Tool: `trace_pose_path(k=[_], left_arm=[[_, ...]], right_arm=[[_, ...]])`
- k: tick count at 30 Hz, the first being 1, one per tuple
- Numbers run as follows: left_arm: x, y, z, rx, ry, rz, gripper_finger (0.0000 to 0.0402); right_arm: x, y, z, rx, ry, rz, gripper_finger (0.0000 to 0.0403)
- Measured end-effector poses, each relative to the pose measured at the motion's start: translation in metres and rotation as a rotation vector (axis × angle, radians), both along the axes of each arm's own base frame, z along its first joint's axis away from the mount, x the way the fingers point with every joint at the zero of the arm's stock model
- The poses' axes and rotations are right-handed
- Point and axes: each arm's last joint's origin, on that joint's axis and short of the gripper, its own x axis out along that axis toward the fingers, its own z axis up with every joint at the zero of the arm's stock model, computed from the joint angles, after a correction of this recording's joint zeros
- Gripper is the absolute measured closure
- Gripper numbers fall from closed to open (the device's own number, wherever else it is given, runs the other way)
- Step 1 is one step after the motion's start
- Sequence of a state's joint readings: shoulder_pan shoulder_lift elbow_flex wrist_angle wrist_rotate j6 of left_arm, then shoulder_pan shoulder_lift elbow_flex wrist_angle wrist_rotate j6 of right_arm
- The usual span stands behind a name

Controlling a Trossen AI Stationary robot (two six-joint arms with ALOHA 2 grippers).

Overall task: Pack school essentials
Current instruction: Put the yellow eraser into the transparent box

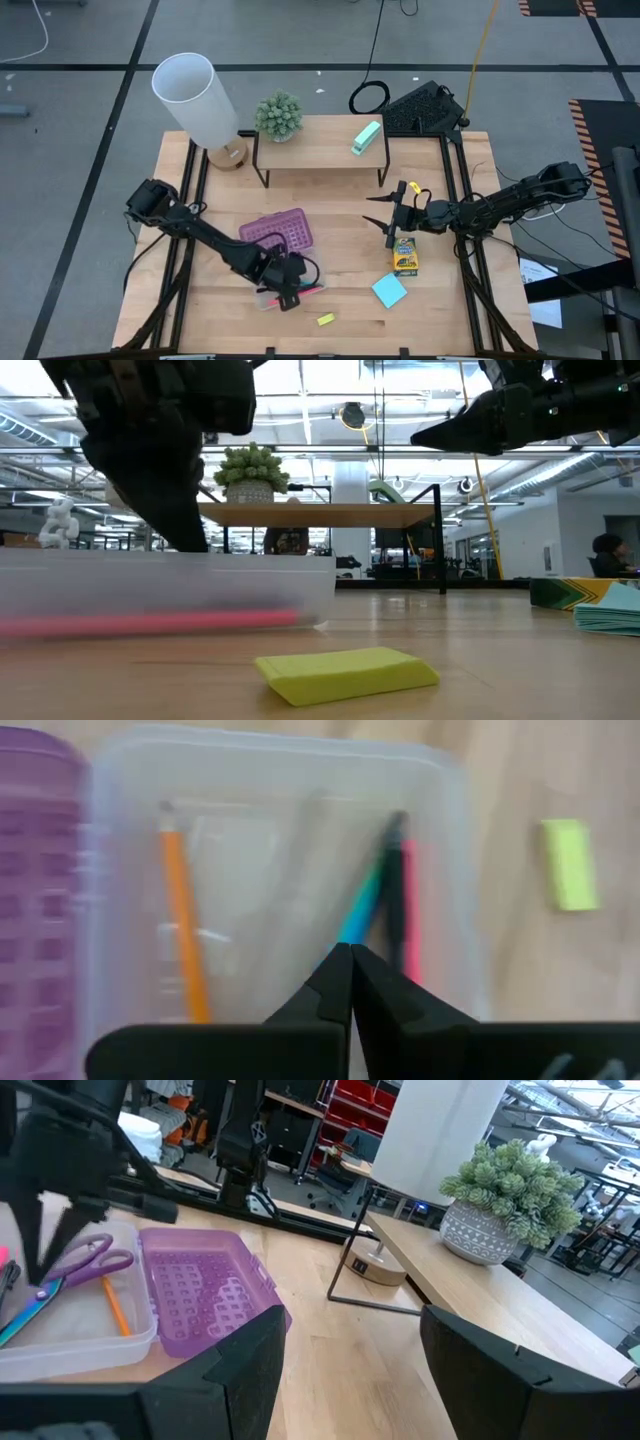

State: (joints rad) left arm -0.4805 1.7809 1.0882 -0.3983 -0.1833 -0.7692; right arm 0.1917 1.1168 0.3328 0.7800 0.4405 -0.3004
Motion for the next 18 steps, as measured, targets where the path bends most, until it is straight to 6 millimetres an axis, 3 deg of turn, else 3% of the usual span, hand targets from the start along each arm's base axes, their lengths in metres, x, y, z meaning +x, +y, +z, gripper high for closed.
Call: trace_pose_path(k=[7,18], left_arm=[[0.001,0.009,-0.001,0.065,0.001,0.026,0.0392],[-0.005,0.02,0.033,0.356,-0.147,-0.051,0.0392]], right_arm=[[0.0,0.0,0.0,0.001,0.002,0.0,0.0177],[-0.002,0.011,-0.004,0.244,-0.019,0.03,0.0177]])
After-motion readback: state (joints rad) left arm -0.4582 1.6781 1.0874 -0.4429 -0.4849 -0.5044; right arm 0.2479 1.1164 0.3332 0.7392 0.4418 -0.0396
